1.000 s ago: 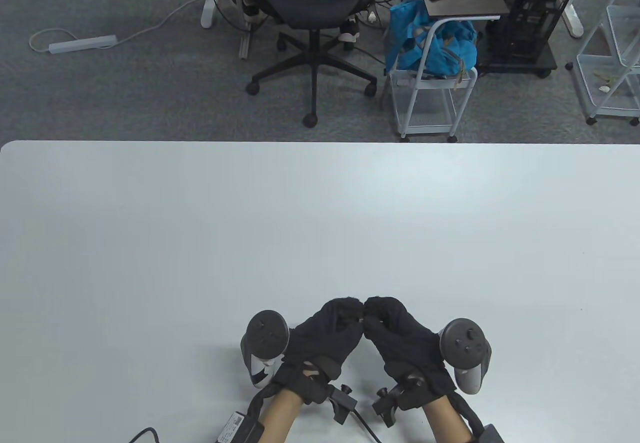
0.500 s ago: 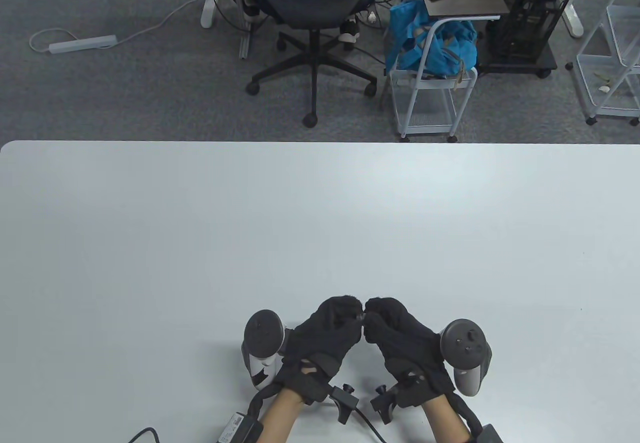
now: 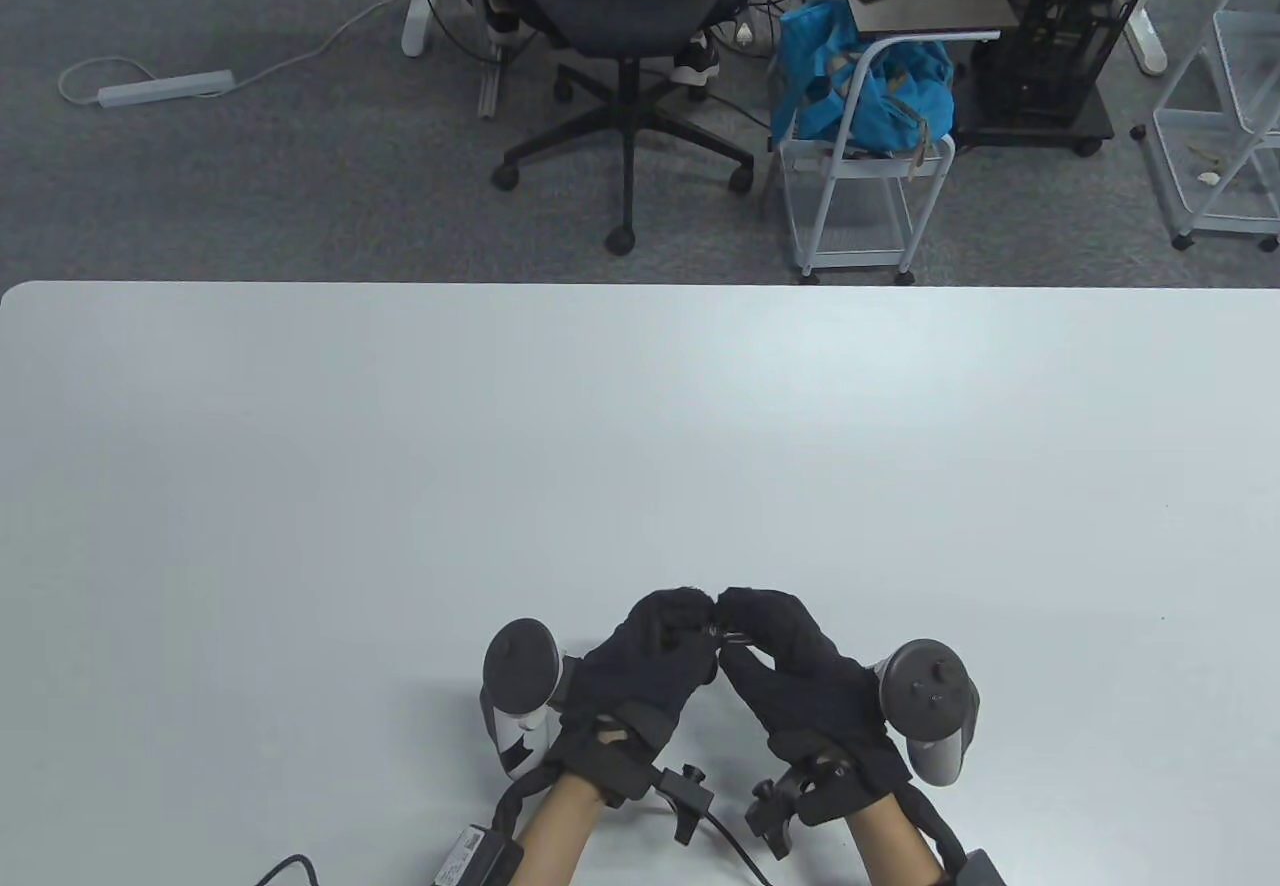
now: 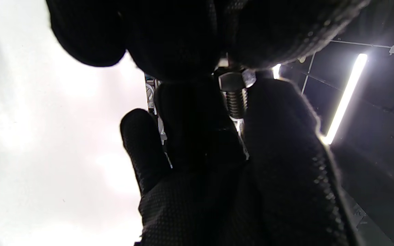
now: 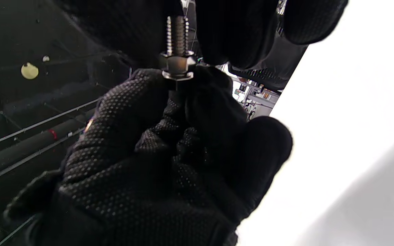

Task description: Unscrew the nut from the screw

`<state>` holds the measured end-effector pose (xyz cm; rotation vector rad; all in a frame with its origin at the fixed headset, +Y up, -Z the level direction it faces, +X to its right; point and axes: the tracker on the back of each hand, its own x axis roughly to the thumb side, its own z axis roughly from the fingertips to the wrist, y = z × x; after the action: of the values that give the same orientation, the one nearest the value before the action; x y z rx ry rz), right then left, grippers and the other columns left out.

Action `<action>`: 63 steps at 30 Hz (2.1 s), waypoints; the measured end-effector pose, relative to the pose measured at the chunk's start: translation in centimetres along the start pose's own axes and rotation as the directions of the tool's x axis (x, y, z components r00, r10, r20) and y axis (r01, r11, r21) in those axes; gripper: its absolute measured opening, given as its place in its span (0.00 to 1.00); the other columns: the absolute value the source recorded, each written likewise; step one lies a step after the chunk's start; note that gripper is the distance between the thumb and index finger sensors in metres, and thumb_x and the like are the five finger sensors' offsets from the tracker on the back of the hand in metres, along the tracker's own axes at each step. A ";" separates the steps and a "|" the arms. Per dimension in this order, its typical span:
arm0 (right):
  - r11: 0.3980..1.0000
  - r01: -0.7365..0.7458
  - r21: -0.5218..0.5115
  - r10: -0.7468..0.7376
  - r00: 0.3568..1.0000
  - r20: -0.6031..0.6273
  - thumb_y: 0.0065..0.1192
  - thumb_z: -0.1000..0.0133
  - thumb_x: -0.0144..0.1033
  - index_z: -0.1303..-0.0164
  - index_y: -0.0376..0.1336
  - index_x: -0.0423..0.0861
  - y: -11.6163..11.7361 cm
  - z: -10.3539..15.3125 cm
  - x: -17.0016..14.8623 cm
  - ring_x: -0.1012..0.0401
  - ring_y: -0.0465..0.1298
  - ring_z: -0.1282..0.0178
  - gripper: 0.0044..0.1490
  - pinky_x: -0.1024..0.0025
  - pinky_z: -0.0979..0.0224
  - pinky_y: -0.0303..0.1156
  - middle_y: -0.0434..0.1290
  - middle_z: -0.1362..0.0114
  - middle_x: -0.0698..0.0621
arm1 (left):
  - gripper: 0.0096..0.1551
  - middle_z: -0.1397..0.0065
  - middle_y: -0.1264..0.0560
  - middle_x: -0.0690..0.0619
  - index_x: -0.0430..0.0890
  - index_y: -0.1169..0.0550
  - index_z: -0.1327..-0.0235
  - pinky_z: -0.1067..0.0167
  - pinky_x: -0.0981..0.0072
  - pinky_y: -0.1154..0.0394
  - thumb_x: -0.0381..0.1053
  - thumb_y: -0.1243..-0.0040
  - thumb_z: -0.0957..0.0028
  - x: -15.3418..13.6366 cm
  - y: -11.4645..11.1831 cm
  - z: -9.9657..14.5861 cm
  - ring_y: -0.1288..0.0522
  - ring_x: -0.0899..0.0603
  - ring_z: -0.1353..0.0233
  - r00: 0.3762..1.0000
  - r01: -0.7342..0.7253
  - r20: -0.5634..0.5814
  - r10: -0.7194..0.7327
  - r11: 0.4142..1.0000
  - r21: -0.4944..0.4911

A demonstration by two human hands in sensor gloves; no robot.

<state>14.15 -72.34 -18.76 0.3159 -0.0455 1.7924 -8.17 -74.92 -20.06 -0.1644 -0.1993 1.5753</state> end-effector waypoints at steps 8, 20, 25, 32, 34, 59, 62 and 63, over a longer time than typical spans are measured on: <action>0.995 -0.081 -0.063 0.078 0.995 -0.060 0.61 0.41 0.51 0.34 0.67 0.39 -0.1 0.0 -0.4 0.46 0.81 0.51 0.34 0.38 0.38 0.73 0.80 0.45 0.44 | 0.27 0.37 0.21 0.42 0.50 0.24 0.36 0.42 0.39 0.23 0.53 0.32 0.48 0.0 -0.2 0.0 0.18 0.44 0.51 0.999 0.044 0.013 -0.044 0.999 -0.012; 0.997 0.059 0.057 -0.057 0.998 -0.022 0.66 0.41 0.43 0.26 0.63 0.50 -0.1 -0.2 0.0 0.39 0.69 0.30 0.32 0.32 0.28 0.63 0.64 0.24 0.37 | 0.27 0.37 0.21 0.42 0.50 0.24 0.36 0.42 0.39 0.23 0.53 0.32 0.48 -0.2 0.1 -0.1 0.18 0.44 0.51 1.000 0.014 -0.004 -0.014 1.000 0.003; 1.000 -0.003 -0.005 0.003 0.994 -0.106 0.57 0.39 0.56 0.20 0.58 0.40 -0.2 0.0 -0.8 0.36 0.69 0.32 0.43 0.31 0.31 0.62 0.65 0.25 0.33 | 0.27 0.37 0.21 0.42 0.50 0.24 0.35 0.42 0.39 0.23 0.52 0.32 0.48 -0.1 0.0 -0.1 0.18 0.44 0.50 0.999 0.037 0.004 -0.037 0.999 -0.007; 0.997 -0.078 -0.029 0.075 0.994 -0.082 0.61 0.41 0.50 0.33 0.66 0.38 0.0 -0.1 -0.6 0.47 0.80 0.52 0.35 0.39 0.37 0.73 0.79 0.46 0.46 | 0.27 0.37 0.21 0.42 0.51 0.24 0.36 0.42 0.39 0.23 0.52 0.32 0.48 -0.1 -0.2 -0.1 0.18 0.44 0.51 0.998 0.060 0.015 -0.060 0.998 -0.009; 0.997 -0.073 -0.006 0.072 0.996 -0.060 0.63 0.41 0.47 0.31 0.64 0.40 -0.1 -0.2 -0.5 0.48 0.80 0.50 0.34 0.40 0.36 0.73 0.79 0.44 0.47 | 0.27 0.37 0.21 0.42 0.51 0.24 0.35 0.42 0.39 0.23 0.52 0.32 0.48 -0.2 -0.1 -0.2 0.18 0.44 0.51 0.999 0.053 0.008 -0.053 0.999 -0.013; 0.999 -0.044 0.022 0.045 0.997 -0.070 0.65 0.41 0.42 0.28 0.62 0.41 0.0 -0.3 -0.6 0.46 0.79 0.45 0.33 0.39 0.34 0.72 0.76 0.39 0.44 | 0.27 0.36 0.22 0.41 0.51 0.24 0.36 0.42 0.39 0.24 0.52 0.31 0.48 -0.3 0.0 -0.3 0.18 0.44 0.50 0.997 0.073 0.007 -0.073 0.997 -0.008; 0.998 -0.038 0.039 0.040 0.998 -0.050 0.67 0.42 0.39 0.26 0.62 0.49 -0.1 -0.3 -0.4 0.44 0.75 0.36 0.32 0.36 0.30 0.69 0.71 0.30 0.42 | 0.27 0.37 0.22 0.41 0.51 0.24 0.36 0.42 0.39 0.24 0.52 0.32 0.48 -0.2 0.1 -0.3 0.18 0.44 0.50 0.999 0.050 0.005 -0.050 0.999 0.003; 0.999 -0.015 0.035 0.017 0.998 -0.052 0.67 0.42 0.39 0.27 0.63 0.50 -0.2 -0.3 -0.4 0.43 0.74 0.34 0.31 0.36 0.29 0.68 0.70 0.28 0.41 | 0.27 0.37 0.22 0.41 0.51 0.24 0.36 0.42 0.39 0.24 0.52 0.32 0.48 -0.2 0.1 -0.3 0.18 0.44 0.50 0.999 0.045 0.006 -0.045 0.999 0.001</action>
<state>14.36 -72.59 -19.16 0.2937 0.0203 1.8179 -8.23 -75.14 -20.34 -0.1539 -0.2061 1.5317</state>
